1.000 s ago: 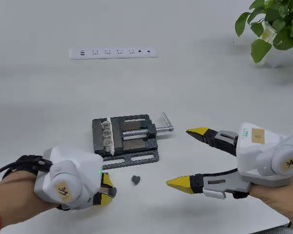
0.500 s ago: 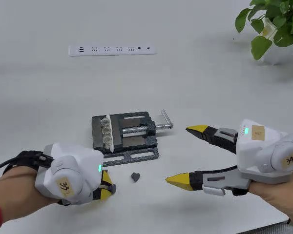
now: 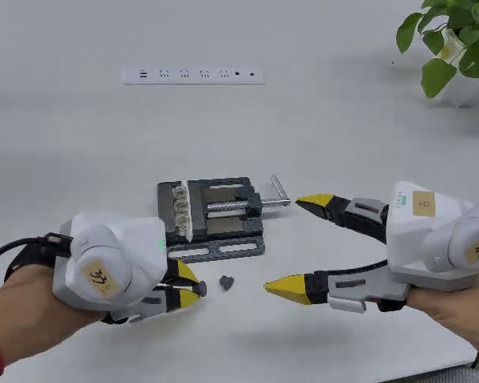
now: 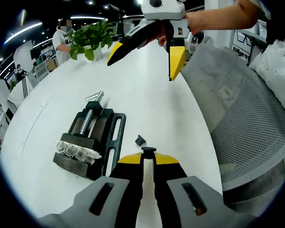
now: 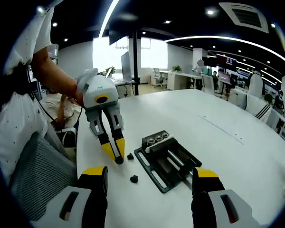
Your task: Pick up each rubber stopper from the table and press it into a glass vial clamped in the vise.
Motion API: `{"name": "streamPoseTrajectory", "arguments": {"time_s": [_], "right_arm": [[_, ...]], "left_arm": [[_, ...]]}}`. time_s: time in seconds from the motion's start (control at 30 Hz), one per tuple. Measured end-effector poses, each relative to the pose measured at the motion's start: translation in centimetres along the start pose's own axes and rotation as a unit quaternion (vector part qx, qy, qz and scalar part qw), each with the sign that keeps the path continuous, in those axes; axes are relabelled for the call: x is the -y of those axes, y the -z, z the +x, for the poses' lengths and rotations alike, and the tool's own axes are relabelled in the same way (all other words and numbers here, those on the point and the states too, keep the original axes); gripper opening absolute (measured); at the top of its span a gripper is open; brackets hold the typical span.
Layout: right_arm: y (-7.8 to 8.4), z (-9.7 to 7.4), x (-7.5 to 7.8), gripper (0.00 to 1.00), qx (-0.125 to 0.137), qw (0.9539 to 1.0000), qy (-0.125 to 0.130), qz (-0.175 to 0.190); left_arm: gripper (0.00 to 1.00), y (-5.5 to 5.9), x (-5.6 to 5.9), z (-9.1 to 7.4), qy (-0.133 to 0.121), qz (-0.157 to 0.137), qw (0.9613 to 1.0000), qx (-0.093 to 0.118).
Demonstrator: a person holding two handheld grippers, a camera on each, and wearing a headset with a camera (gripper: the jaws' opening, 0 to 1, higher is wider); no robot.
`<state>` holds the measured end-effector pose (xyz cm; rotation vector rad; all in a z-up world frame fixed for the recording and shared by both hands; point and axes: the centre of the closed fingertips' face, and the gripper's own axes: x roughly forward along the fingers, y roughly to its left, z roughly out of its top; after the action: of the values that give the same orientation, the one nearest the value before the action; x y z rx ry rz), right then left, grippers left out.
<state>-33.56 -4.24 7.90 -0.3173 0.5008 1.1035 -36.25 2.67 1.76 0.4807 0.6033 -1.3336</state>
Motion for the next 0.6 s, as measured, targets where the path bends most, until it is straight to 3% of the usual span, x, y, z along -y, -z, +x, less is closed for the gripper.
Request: {"name": "streamPoseTrajectory", "arguments": {"time_s": [0.13, 0.3, 0.37, 0.6], "right_arm": [[-1.5, 0.1, -0.6, 0.66, 0.002, 0.9997, -0.021, -0.012], [-3.1, 0.2, -1.6, 0.61, -0.003, 0.9980, -0.061, -0.015], [-3.2, 0.2, -2.3, 0.56, -0.027, 0.9962, -0.083, -0.007], [-5.0, 0.6, -4.1, 0.42, -0.042, 0.9896, -0.138, -0.005]], "left_arm": [[0.04, -2.1, 0.0, -1.0, -0.014, -0.029, 0.9988, 0.038], [0.04, -4.5, 0.0, -2.4, -0.029, -0.071, 0.9932, 0.087], [0.04, -4.6, -0.2, -2.5, -0.033, -0.081, 0.9911, 0.100], [0.03, -6.5, 0.0, -3.6, -0.040, -0.093, 0.9854, 0.137]]}}
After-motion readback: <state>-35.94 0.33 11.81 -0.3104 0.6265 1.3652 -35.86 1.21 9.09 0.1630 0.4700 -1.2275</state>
